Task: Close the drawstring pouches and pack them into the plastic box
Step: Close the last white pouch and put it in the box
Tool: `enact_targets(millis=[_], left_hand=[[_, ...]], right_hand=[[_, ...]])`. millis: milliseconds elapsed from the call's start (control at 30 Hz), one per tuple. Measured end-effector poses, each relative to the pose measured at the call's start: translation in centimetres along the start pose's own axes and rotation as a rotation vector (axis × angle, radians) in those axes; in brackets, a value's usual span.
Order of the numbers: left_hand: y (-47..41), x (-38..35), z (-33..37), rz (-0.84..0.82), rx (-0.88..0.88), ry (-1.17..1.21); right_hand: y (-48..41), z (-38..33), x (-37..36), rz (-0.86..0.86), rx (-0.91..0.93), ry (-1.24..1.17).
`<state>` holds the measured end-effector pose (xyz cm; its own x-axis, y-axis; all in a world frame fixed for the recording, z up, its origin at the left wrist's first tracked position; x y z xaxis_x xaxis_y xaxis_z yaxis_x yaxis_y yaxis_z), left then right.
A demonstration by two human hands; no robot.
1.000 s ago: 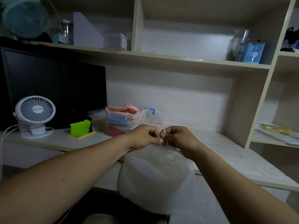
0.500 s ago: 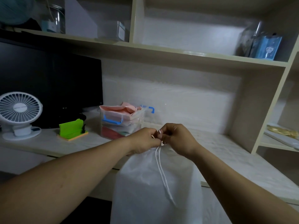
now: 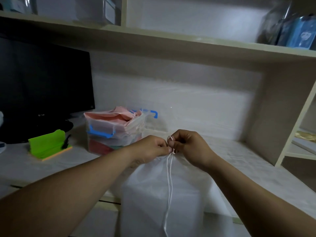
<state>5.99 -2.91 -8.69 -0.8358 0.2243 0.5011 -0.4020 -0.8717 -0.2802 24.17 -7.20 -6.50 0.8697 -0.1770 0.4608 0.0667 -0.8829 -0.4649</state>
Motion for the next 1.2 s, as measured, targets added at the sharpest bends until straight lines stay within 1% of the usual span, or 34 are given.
enact_targets(millis=[133,267,333,400,500,567,600,700,733,800,933,967,1100,1200], left_hand=[[-0.2,0.1,-0.6,-0.031,0.027,0.109],[-0.5,-0.4,-1.4,-0.076,0.084,0.278],[-0.9,-0.6,-1.7,-0.079,0.100,0.249],[-1.6,-0.4,-2.0,-0.058,0.105,0.092],[-3.1,-0.4,-1.8,0.036,0.075,-0.155],[-4.1,-0.7,-1.2,0.080,0.082,-0.228],[-4.5,-0.9,-0.9,0.097,0.109,-0.198],[-5.6,-2.3,-0.3,0.139,0.234,0.055],[-6.0,-2.8,-0.3,0.161,0.255,0.083],[-6.4,-3.7,-0.5,0.201,0.259,-0.006],[-6.9,-4.1,-1.6,0.197,0.144,-0.493],[-7.1,-4.2,-2.0,0.190,0.141,-0.535],[-7.9,-4.5,-3.8,0.137,0.116,-0.508],[-7.8,-4.2,-4.5,0.109,0.100,-0.637]], right_hand=[[-0.9,0.6,0.2,-0.051,-0.049,-0.067],[-1.4,1.9,0.7,-0.102,-0.156,-0.166],[-1.8,2.3,1.2,-0.088,-0.197,-0.175],[-2.4,2.6,2.2,-0.037,-0.224,-0.173],[-3.1,2.9,4.1,0.007,-0.225,-0.042],[-3.4,3.1,4.7,0.026,-0.180,0.102],[-3.6,3.1,4.6,0.048,-0.147,0.177],[-3.9,3.8,4.4,0.104,-0.062,0.412],[-3.8,4.2,4.2,0.114,-0.046,0.483],[-3.5,5.0,4.0,0.119,-0.029,0.567],[-2.9,6.1,3.6,0.104,0.021,0.609],[-2.8,6.3,3.6,0.105,0.033,0.617],[-2.8,7.5,3.5,0.113,0.011,0.554],[-3.0,8.5,3.8,0.138,-0.022,0.533]])
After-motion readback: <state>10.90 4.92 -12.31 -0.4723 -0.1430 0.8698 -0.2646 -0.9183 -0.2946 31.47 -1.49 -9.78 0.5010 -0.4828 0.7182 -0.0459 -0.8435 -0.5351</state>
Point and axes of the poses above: each hand's wrist, its own y-axis away from the middle knuckle, its own x-axis out of the back of the hand, z = x × y, the point moved 1 cm from there along -y, towards the middle knuckle, and after that the axes turned 7 degrees about z, right-handed, at the moved point
